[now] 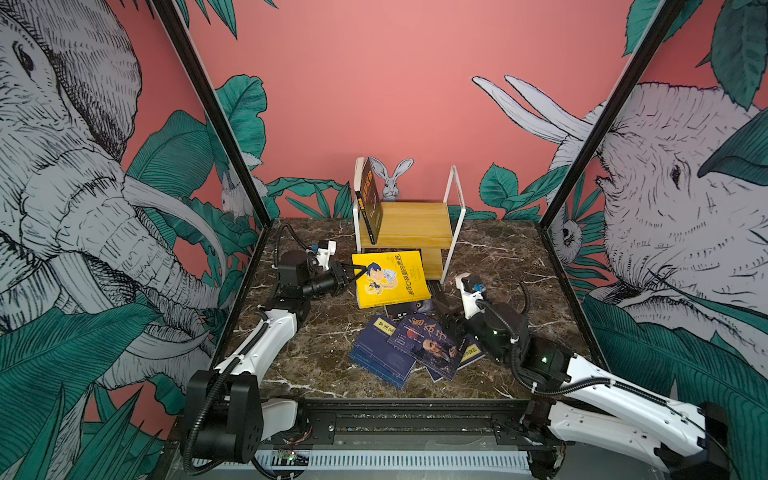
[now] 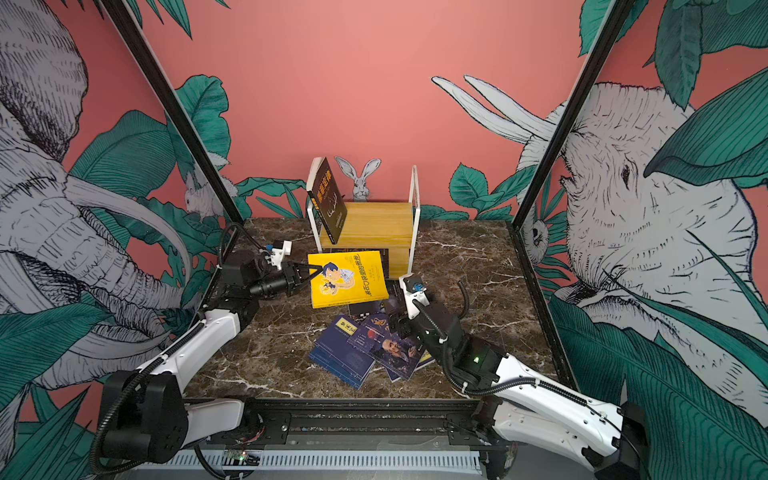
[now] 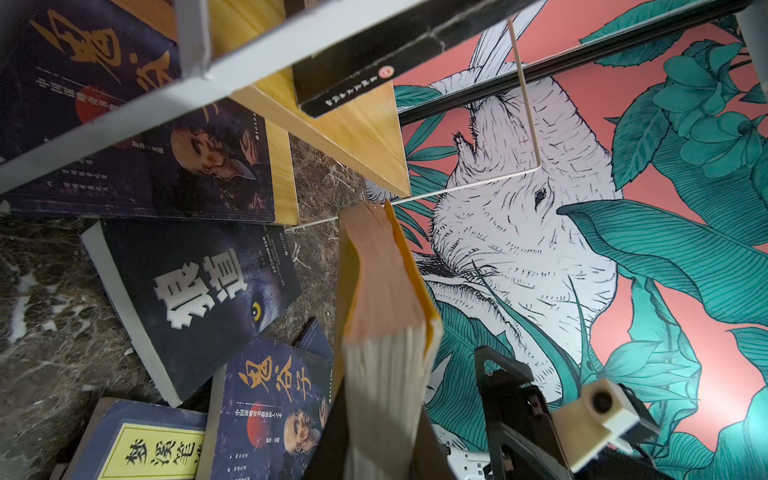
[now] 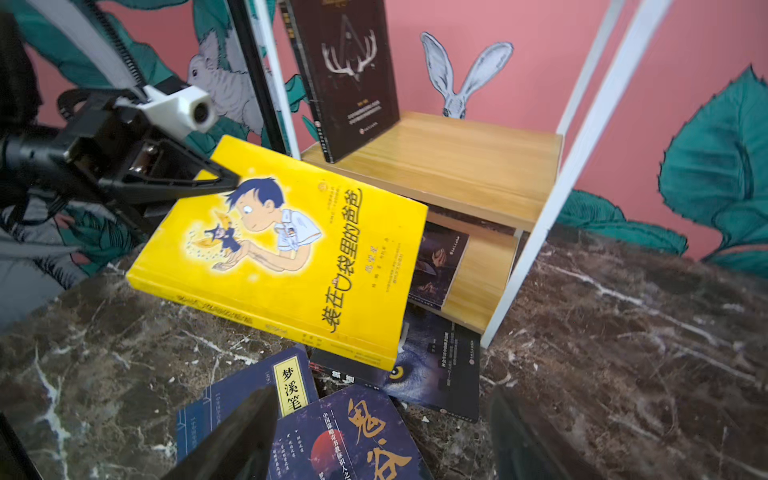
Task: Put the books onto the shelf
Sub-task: 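Grasp the yellow book's edge with the right gripper, lifting it upright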
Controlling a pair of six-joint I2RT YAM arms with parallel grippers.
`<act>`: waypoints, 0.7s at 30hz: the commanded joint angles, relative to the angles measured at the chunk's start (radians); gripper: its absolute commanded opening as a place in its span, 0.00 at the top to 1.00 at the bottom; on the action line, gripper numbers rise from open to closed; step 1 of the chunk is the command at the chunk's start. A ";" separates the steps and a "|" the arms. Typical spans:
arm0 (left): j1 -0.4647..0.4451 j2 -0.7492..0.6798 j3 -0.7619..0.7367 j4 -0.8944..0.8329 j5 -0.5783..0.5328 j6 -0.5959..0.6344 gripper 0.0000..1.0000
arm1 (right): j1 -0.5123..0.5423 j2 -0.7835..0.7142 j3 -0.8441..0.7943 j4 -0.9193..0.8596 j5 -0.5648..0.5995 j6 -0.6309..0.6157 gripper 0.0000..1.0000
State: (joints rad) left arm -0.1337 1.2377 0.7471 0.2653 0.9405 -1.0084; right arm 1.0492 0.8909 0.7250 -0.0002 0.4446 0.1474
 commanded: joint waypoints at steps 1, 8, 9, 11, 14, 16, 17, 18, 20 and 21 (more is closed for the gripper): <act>0.003 -0.017 0.027 0.037 0.022 -0.001 1.00 | 0.087 0.065 -0.007 0.177 0.196 -0.341 0.18; 0.004 -0.017 0.033 0.021 0.018 0.019 1.00 | 0.255 0.281 0.014 0.404 0.410 -0.721 0.19; 0.003 -0.017 0.037 0.015 0.022 0.018 1.00 | 0.275 0.312 0.016 0.447 0.439 -0.773 0.19; 0.003 -0.017 0.033 0.021 0.026 0.016 1.00 | 0.305 0.366 0.016 0.506 0.469 -0.861 0.19; 0.003 -0.018 0.029 0.022 0.018 0.024 1.00 | 0.318 0.440 0.020 0.537 0.478 -0.930 0.19; 0.004 -0.017 0.035 0.010 0.017 0.026 1.00 | 0.319 0.496 0.048 0.505 0.493 -0.940 0.19; 0.004 -0.018 0.035 0.007 0.019 0.024 1.00 | 0.320 0.521 0.055 0.521 0.516 -0.952 0.19; 0.004 -0.018 0.034 0.008 0.021 0.024 1.00 | 0.320 0.541 0.047 0.572 0.533 -0.975 0.19; 0.004 -0.015 0.028 0.019 0.017 0.028 1.00 | 0.318 0.579 0.014 0.739 0.548 -1.056 0.19; 0.004 -0.015 0.028 0.020 0.017 0.030 1.00 | 0.315 0.604 0.003 0.830 0.558 -1.111 0.20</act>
State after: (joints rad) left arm -0.1337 1.2381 0.7475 0.2295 0.9367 -0.9855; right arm 1.3651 1.4620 0.7418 0.5491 0.9310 -0.8017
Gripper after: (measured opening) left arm 0.152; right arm 0.805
